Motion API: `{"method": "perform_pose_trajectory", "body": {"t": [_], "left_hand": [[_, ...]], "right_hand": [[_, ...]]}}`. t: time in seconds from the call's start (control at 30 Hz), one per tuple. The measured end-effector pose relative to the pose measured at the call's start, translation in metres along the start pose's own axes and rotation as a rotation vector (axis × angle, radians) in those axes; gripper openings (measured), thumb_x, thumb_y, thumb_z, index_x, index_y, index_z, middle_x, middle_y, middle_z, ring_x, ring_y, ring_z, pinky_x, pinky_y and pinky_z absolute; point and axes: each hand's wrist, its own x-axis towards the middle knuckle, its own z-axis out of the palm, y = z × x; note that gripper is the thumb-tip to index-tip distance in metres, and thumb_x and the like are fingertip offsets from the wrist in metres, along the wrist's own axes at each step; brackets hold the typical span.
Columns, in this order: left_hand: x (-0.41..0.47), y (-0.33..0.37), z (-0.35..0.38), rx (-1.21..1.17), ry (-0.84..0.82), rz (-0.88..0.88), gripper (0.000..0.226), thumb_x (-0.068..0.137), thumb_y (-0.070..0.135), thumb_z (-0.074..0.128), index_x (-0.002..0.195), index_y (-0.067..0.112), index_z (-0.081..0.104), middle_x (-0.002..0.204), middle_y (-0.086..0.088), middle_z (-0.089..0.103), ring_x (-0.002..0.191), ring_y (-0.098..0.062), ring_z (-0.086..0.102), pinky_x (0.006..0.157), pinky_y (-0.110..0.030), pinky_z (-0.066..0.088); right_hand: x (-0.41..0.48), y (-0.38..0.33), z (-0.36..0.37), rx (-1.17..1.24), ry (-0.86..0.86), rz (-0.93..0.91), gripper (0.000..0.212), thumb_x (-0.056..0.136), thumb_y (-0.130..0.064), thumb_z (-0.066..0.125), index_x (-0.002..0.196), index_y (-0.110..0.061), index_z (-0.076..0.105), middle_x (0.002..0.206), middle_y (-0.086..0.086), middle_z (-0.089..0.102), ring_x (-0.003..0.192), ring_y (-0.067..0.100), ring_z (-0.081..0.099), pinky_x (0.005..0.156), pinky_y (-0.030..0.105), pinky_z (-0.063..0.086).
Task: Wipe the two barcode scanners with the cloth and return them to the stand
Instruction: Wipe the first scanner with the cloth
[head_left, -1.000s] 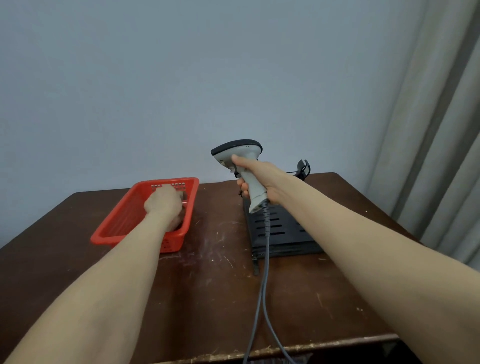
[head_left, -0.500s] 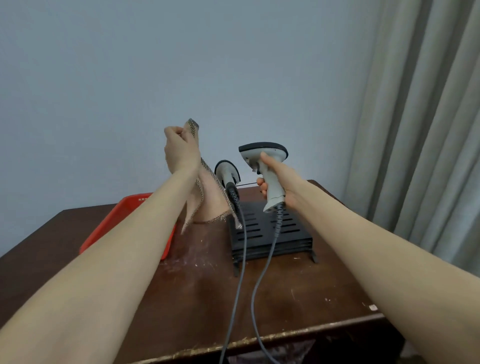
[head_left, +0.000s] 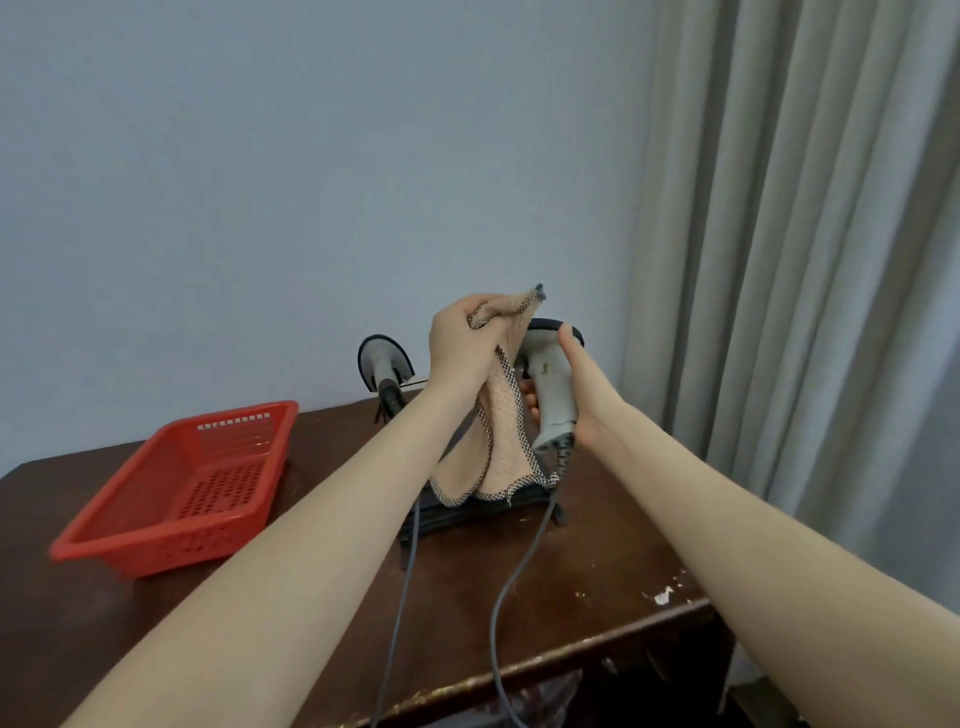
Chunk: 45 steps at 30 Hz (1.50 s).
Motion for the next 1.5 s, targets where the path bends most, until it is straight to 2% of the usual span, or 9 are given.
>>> {"method": "perform_pose_trajectory", "body": {"t": [0.17,0.33,0.5,0.63,0.8,0.97,1.13,1.3,1.5], "left_hand": [[-0.009,-0.004,0.017,0.095,-0.026,0.096,0.035,0.078,-0.001,0.052,0.082,0.028,0.071,0.096,0.003,0.07,0.098,-0.013,0.062,0.091,-0.033,0.05],[-0.024,-0.016,0.03,0.327,-0.205,0.153,0.028,0.082,0.021,0.049,0.09,0.018,0.076,0.095,0.005,0.07,0.093,-0.008,0.059,0.085,-0.027,0.045],[-0.025,-0.016,0.038,0.144,-0.207,-0.114,0.034,0.093,0.03,0.049,0.082,0.013,0.076,0.088,0.003,0.073,0.086,-0.005,0.062,0.084,-0.023,0.044],[-0.025,-0.022,0.045,0.379,-0.225,0.088,0.013,0.081,0.02,0.063,0.083,0.015,0.074,0.078,-0.002,0.066,0.075,-0.011,0.059,0.067,-0.021,0.042],[-0.028,-0.023,0.047,0.525,-0.216,0.156,0.021,0.085,0.016,0.065,0.106,0.014,0.072,0.11,-0.006,0.061,0.105,-0.019,0.056,0.094,-0.026,0.04],[-0.042,-0.018,0.046,0.53,-0.245,0.153,0.016,0.084,0.011,0.064,0.096,0.013,0.075,0.1,-0.009,0.068,0.1,-0.022,0.06,0.088,-0.029,0.044],[-0.041,-0.024,0.041,0.526,-0.382,0.094,0.015,0.084,0.016,0.066,0.096,0.016,0.075,0.103,0.0,0.07,0.093,-0.006,0.057,0.083,-0.013,0.038],[-0.024,-0.021,0.04,0.357,-0.122,0.123,0.014,0.083,0.017,0.067,0.096,0.019,0.072,0.101,0.0,0.064,0.091,-0.007,0.057,0.083,-0.014,0.042],[-0.031,-0.028,0.049,0.417,-0.222,0.139,0.021,0.081,0.014,0.07,0.102,0.014,0.073,0.096,0.006,0.052,0.089,-0.004,0.046,0.072,0.002,0.029]], "right_hand": [[0.002,0.003,-0.005,0.21,-0.08,-0.038,0.056,0.096,-0.055,0.04,0.118,-0.008,0.061,0.105,0.014,0.07,0.09,0.022,0.069,0.073,0.032,0.056],[0.003,0.006,-0.003,0.408,-0.051,-0.081,0.042,0.104,-0.035,0.03,0.09,-0.01,0.059,0.086,0.009,0.065,0.079,0.016,0.062,0.066,0.026,0.052],[0.011,0.01,-0.01,0.317,0.019,-0.074,0.035,0.1,-0.034,0.043,0.08,-0.011,0.061,0.066,0.009,0.067,0.054,0.02,0.066,0.051,0.023,0.055],[0.02,0.015,-0.012,0.307,0.104,-0.116,0.03,0.095,-0.021,0.05,0.066,-0.013,0.054,0.056,0.006,0.057,0.045,0.016,0.057,0.045,0.019,0.046],[0.023,0.009,-0.014,0.188,0.16,-0.127,0.026,0.102,-0.021,0.037,0.083,-0.016,0.052,0.075,0.003,0.056,0.063,0.015,0.056,0.055,0.028,0.047],[0.028,0.009,-0.02,0.286,0.166,-0.074,0.038,0.1,-0.019,0.032,0.069,-0.011,0.052,0.054,0.009,0.057,0.048,0.019,0.06,0.045,0.019,0.048],[0.027,0.012,-0.027,0.328,0.166,0.016,0.042,0.1,-0.032,0.036,0.07,-0.008,0.052,0.052,0.012,0.059,0.043,0.022,0.059,0.046,0.021,0.05],[0.03,0.014,-0.024,0.259,0.155,-0.085,0.029,0.095,-0.035,0.053,0.088,-0.013,0.07,0.078,0.007,0.072,0.066,0.021,0.069,0.064,0.031,0.056],[0.029,0.015,-0.023,0.369,0.107,-0.088,0.034,0.101,-0.019,0.036,0.075,-0.012,0.057,0.06,0.004,0.06,0.047,0.012,0.061,0.044,0.017,0.047]]}}
